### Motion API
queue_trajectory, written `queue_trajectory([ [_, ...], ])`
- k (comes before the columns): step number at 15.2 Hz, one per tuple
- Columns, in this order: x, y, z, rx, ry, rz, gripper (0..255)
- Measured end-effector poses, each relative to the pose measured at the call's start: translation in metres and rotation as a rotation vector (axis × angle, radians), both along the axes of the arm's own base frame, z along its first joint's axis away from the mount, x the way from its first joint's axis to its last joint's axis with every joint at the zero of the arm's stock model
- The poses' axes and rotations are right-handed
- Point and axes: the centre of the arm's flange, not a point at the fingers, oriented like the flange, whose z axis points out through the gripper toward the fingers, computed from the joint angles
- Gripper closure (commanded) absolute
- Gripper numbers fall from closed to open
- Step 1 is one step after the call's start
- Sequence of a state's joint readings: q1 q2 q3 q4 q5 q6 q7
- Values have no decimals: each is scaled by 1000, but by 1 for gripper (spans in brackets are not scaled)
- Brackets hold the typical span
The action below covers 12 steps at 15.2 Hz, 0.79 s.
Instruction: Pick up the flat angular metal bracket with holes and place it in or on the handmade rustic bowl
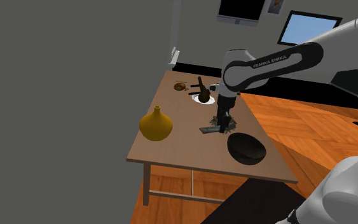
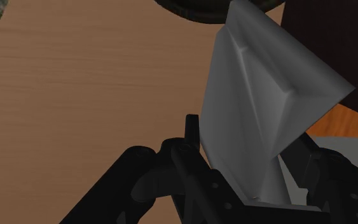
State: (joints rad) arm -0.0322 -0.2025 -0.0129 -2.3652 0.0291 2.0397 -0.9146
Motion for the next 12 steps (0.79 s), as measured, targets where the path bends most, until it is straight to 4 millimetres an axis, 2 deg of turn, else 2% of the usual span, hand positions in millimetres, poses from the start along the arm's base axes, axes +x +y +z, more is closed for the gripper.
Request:
queue_trajectory([
  [5,-37,-48,-1,0,0,-1,255],
  [12,-91,-129,-3,0,0,-1,255],
])
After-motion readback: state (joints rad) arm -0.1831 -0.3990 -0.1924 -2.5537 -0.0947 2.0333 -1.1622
